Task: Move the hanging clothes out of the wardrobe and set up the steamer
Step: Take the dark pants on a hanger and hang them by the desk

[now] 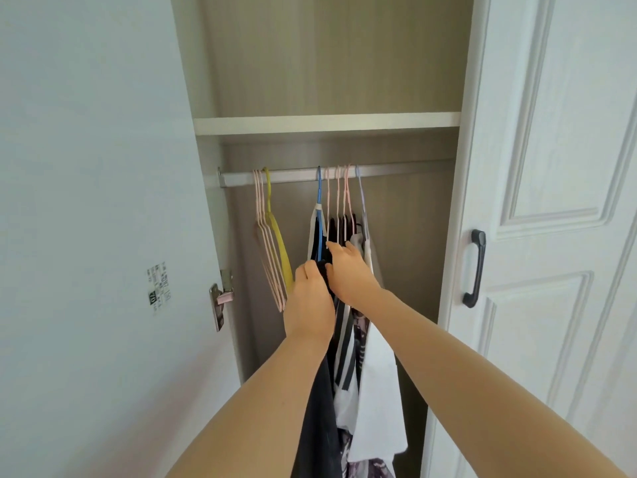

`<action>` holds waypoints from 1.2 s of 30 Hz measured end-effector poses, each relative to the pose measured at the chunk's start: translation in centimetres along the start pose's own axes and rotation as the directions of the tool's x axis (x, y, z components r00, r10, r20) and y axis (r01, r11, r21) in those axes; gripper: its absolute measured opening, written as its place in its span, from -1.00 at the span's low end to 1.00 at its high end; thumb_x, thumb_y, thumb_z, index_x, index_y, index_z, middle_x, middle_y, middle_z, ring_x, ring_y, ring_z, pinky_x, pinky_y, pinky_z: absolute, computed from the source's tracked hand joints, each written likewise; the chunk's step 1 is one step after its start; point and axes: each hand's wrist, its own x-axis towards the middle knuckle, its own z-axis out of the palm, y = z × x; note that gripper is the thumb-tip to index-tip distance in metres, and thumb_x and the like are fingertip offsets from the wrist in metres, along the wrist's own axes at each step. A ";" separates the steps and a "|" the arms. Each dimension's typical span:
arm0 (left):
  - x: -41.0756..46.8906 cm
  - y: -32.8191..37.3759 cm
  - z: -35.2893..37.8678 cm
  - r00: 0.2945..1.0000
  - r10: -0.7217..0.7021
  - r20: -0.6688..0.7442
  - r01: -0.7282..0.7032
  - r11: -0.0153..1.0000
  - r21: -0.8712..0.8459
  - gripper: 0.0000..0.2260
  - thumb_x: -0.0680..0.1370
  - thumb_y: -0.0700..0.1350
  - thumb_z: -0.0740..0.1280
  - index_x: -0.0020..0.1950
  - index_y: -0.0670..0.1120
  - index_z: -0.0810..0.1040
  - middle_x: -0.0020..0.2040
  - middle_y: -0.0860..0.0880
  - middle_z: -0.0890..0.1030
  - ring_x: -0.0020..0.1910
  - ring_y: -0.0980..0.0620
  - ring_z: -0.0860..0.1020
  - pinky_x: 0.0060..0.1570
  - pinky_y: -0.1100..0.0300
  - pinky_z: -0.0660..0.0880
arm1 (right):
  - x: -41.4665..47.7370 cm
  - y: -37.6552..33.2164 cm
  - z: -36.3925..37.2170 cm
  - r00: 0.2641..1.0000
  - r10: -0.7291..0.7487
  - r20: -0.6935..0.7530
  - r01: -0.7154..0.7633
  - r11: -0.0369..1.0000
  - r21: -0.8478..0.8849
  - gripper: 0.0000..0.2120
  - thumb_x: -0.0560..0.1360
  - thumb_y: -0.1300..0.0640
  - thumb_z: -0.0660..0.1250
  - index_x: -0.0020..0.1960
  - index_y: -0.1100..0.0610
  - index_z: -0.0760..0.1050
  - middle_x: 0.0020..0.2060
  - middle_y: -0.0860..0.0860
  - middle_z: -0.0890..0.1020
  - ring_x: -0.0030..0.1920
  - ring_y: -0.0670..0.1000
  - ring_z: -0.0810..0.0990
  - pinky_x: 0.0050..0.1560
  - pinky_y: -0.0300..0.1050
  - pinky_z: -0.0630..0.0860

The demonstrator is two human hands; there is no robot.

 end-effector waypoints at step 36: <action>8.7 2.8 -0.9 0.890 -0.423 0.167 0.422 0.631 -0.651 -0.92 0.59 -0.11 0.24 -0.01 -0.11 0.44 -0.12 -0.07 0.50 -0.20 0.01 0.45 -0.23 0.14 0.38 | 3.2 -1.6 -3.2 0.882 0.450 -0.142 -0.387 0.861 0.329 -0.72 0.58 0.28 0.14 0.28 0.19 0.37 0.26 0.14 0.47 0.39 0.19 0.18 0.38 0.14 0.12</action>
